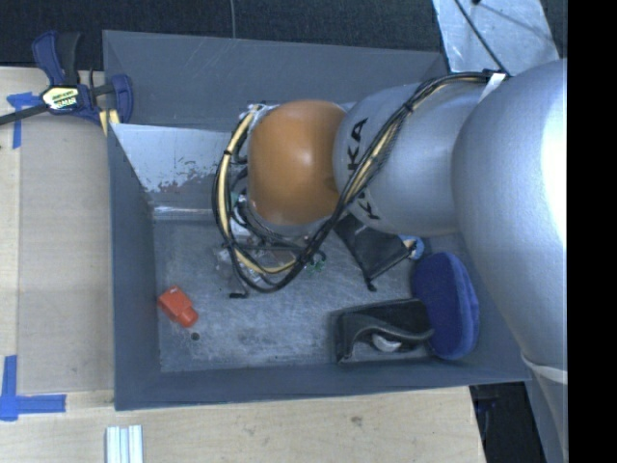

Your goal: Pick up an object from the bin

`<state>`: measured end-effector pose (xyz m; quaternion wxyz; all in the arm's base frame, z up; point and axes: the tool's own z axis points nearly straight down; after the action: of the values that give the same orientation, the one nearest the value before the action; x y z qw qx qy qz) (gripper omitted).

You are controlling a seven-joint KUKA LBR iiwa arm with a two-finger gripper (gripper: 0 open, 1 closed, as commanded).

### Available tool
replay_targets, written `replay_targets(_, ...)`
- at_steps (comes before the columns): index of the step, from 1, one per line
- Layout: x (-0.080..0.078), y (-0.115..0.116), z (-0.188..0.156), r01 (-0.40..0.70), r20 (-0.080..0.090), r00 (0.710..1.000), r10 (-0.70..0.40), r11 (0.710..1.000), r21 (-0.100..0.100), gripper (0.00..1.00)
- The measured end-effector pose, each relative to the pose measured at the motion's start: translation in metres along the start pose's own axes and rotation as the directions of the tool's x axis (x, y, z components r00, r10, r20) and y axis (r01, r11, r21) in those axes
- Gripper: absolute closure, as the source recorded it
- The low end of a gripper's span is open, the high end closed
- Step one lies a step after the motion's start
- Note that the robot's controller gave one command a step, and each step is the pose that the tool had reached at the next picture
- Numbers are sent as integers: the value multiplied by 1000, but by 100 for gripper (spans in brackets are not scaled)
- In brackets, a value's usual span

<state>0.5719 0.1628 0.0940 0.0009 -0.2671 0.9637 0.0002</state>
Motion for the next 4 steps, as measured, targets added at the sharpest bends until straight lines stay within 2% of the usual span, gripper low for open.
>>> replay_targets(1, 0, -1, 1, -3, -1, 1000, 3, 1000, 0, 0)
replay_targets(2, -18, 81, -4, -167, 4, 986, 167, 986, -4, 0)
replay_targets(3, -19, 77, -4, -172, 5, 985, 172, 985, 0, 100)
replay_targets(4, -39, 54, -94, -147, 12, 989, 147, 989, 1, 100)
